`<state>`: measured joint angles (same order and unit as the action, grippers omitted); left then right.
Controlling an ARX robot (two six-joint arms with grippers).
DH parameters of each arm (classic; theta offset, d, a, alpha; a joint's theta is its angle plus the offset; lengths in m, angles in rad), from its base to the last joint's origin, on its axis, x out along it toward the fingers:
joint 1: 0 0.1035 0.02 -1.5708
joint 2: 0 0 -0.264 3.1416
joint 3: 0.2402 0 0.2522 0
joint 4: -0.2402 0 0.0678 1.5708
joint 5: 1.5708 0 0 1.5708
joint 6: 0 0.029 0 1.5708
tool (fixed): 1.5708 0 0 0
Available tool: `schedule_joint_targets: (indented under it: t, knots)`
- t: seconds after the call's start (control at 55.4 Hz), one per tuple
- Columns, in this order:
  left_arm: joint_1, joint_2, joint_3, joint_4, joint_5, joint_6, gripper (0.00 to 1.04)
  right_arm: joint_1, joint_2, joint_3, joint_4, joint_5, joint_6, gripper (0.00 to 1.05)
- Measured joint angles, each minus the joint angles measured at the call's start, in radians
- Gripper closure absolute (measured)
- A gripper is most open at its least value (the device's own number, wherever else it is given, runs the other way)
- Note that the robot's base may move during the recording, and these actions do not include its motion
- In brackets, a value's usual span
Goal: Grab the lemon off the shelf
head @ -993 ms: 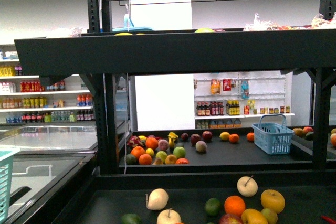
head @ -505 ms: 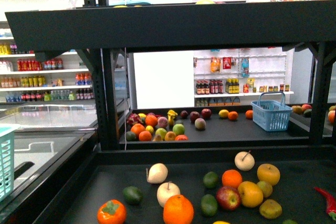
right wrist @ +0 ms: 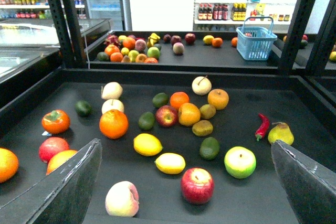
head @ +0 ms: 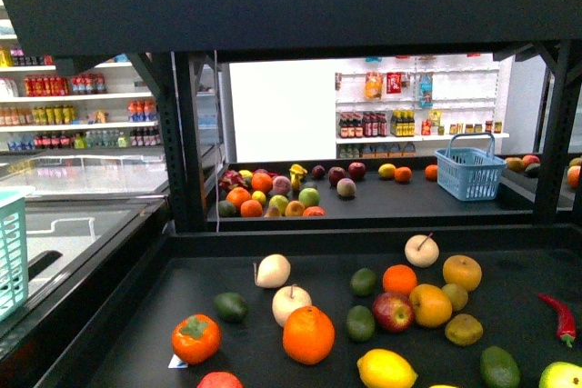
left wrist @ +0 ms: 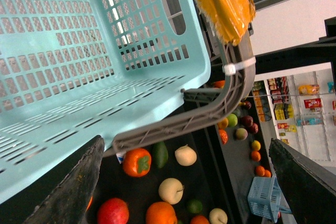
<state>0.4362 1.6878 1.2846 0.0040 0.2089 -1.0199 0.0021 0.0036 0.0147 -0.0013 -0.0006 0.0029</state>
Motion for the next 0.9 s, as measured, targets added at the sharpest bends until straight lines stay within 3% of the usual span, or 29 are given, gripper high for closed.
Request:
schedule_joint_targets:
  t: [0.596,0.776,0.903]
  knots:
    - [0.025,0.343,0.424,-0.058,-0.045,-0.026,0.08,0.0,0.0,0.0,0.0,0.0,0.0,0.07]
    - [0.024,0.401,0.479,-0.073,-0.044,-0.027,0.38,0.0,0.0,0.0,0.0,0.0,0.0,0.07]
    - [0.024,0.401,0.487,-0.052,-0.049,-0.026,0.66,0.0,0.0,0.0,0.0,0.0,0.0,0.07]
